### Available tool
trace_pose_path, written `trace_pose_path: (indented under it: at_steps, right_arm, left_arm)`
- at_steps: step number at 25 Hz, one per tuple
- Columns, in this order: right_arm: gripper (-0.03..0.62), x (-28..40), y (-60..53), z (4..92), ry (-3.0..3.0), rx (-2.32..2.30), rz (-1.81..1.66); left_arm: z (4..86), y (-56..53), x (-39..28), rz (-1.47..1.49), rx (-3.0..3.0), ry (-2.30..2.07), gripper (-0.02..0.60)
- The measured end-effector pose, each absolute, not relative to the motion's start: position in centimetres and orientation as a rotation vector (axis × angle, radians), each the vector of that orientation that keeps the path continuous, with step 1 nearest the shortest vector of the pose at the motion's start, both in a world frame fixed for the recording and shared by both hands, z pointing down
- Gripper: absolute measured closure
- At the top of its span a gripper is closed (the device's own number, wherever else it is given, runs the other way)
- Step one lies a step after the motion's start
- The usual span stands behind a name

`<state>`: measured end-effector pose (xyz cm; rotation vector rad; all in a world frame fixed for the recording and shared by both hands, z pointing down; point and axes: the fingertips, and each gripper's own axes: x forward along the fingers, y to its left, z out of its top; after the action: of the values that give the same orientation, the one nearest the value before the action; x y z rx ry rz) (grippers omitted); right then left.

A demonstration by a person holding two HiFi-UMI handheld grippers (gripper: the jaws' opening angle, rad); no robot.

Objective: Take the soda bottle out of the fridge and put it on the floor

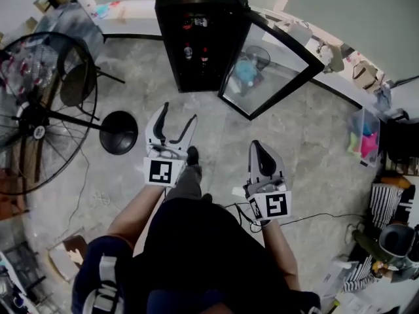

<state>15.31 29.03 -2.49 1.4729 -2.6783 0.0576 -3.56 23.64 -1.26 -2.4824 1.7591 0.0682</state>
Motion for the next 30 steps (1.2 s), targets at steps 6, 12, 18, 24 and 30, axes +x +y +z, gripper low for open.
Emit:
trace_pose_path:
  at_steps: [6,12,18,24,30]
  right_arm:
    - [0.576,11.4,18.6,-2.4,-2.648,1.473,0.061]
    - [0.576,9.2,10.8,-1.9,-2.646,1.488,0.030]
    - [0.576,9.1,4.9,-0.2,-2.677,1.432,0.056]
    - [0.576,9.1,0.1,2.4,-2.731,1.294,0.078]
    - [0.576,9.6,-3.7,5.7,-2.767,1.214,0.082]
  left_arm:
    - [-0.2,12.1,-5.3,0.038,-2.517,1.696,0.276]
    - [1.9,2.3,-7.1,0.017,-2.506,1.732,0.275]
    - [5.0,-5.2,-7.1,-0.069,-2.434,1.835,0.275]
    - [10.0,-12.9,-6.8,-0.140,-2.357,2.013,0.275]
    - [16.0,-19.8,-6.8,-0.210,-2.311,2.132,0.272]
